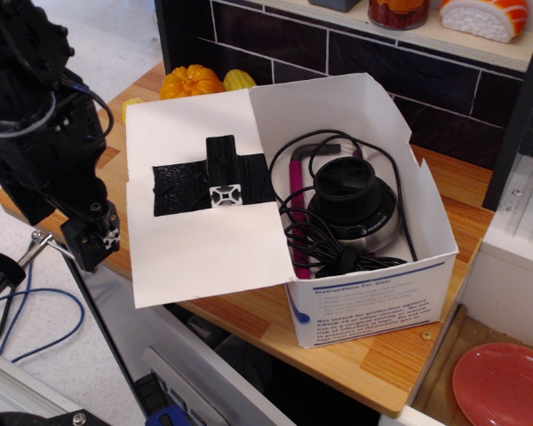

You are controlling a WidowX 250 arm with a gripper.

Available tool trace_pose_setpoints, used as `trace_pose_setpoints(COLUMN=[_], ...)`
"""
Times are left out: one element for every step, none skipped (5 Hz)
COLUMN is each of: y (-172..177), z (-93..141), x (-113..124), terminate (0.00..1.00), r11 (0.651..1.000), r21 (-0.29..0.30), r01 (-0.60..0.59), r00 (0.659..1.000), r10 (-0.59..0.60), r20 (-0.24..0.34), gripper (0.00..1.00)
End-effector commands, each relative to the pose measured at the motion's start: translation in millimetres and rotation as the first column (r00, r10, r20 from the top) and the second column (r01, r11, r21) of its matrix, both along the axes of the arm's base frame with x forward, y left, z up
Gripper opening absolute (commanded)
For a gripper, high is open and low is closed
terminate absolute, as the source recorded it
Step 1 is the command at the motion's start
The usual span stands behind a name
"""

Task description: Close white1fbox flap

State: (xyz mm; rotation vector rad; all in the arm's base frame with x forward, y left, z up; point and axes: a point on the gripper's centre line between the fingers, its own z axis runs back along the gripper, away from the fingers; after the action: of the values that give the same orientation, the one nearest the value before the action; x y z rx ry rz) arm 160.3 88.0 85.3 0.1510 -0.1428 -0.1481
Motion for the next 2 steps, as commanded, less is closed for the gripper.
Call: trace_pose_setpoints(y=[1.6, -0.3], z=[-8.3, -10.9], x=[5.9, 9.6], terminate=[0.00, 0.00], r11=[1.000, 0.999], r21=[-0.015, -0.039], r01=[0.010, 0.037], r00=[0.999, 0.997], r10=[-0.009, -0.035], r20=[0.038, 0.065], gripper=[1.00, 1.00])
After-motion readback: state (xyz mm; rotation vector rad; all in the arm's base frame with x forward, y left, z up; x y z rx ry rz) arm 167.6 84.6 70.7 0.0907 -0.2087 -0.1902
